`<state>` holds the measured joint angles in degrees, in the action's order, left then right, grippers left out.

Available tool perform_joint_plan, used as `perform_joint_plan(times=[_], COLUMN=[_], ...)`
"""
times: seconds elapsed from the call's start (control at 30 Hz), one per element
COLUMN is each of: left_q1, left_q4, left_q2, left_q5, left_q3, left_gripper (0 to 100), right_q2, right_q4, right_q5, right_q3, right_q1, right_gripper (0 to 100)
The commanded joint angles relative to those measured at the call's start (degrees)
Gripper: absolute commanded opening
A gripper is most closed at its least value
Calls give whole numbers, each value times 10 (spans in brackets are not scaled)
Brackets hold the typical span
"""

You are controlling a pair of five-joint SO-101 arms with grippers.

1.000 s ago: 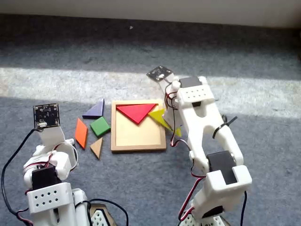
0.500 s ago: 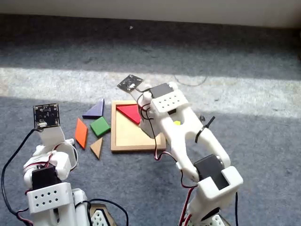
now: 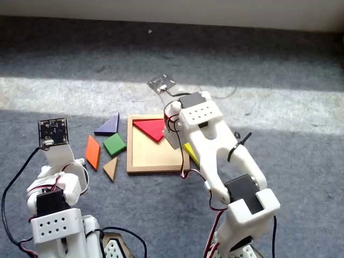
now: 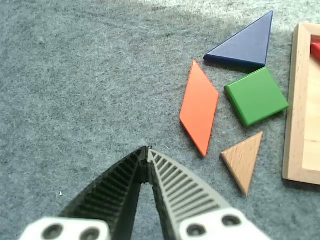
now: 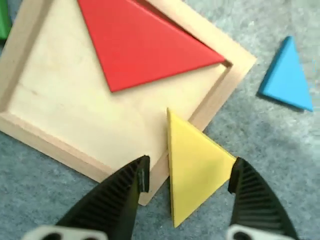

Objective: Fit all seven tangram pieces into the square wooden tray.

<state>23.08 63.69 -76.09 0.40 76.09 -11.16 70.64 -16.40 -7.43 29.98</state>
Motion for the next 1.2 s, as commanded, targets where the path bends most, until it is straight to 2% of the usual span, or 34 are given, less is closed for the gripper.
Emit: perform_joint_plan(times=[0.0,0.3,0.5,0.9,1.17], left_q1=[6,6,6,6,4], left_q4=[-12,-12,-12,-12,-12], left_q2=[-5,-5,-5,-5,-5], left_q5=[-4,-4,-4,-4,-4], left_q3=[-20,-20,-20,-20,-20], left_gripper=[8,8,8,8,8], right_q2=[-22,-84,-82,-82,-84], right_q4=[-19,-36,-31,-10,-15], right_q5=[11,9,7,-5,-18], right_q3=[5,7,34,80,84], right_q1=[-7,-22,-46,-104,-136], right_gripper=[249,242,98,87,36])
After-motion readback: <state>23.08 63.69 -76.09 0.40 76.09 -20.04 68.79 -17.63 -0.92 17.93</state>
